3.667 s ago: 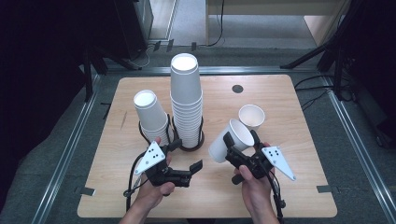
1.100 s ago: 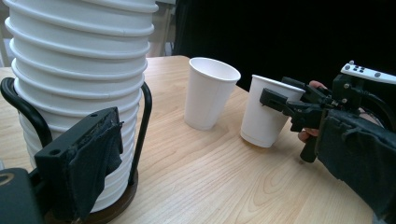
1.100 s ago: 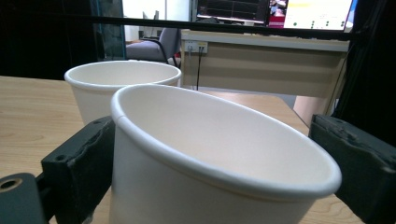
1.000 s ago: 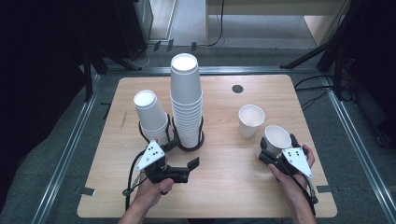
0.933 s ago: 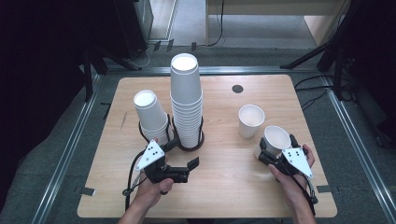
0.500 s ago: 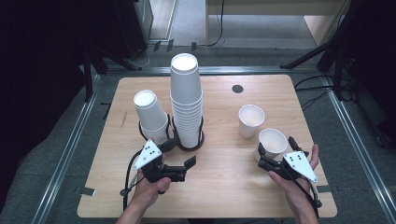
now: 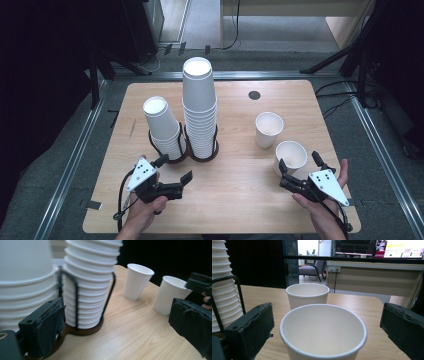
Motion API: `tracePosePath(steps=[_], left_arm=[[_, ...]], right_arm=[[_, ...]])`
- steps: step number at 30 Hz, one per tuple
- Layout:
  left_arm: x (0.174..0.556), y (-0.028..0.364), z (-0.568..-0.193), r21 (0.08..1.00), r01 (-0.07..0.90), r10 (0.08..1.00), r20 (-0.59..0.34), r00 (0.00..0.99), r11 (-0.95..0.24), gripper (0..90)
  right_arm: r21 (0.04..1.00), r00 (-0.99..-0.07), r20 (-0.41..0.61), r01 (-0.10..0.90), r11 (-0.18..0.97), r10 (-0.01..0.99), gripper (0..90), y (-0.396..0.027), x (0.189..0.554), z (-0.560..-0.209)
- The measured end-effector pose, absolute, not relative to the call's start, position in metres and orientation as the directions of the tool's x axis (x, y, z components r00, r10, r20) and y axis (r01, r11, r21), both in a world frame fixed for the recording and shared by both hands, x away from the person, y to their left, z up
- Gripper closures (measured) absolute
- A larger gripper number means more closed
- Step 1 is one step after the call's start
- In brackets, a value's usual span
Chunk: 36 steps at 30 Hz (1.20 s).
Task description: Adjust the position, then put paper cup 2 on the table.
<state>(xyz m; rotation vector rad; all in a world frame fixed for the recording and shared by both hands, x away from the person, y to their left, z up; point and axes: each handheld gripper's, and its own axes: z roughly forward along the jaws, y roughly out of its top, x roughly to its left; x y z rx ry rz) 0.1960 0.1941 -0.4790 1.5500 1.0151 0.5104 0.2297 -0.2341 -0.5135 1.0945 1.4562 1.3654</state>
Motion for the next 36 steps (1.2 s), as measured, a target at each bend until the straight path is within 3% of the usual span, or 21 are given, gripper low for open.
tracePosePath(steps=[18, 24, 36], left_arm=[[0.175, 0.252, -0.511, 0.925, 0.375, 0.907, -0.211, 0.365, 0.064, 1.0], [0.174, 0.276, -0.524, 0.916, 0.393, 0.945, -0.199, 0.259, 0.085, 0.9], [0.159, 0.311, -0.534, 0.910, 0.403, 0.973, -0.170, 0.159, 0.093, 1.0]], right_arm=[[0.999, -0.251, -0.009, 0.042, 0.021, 0.968, 0.0, -0.257, 0.203, -0.512], [0.998, -0.243, -0.022, 0.058, 0.037, 0.970, 0.0, -0.265, 0.200, -0.517], [0.994, -0.199, -0.029, 0.096, 0.049, 0.980, 0.0, -0.288, 0.196, -0.530]])
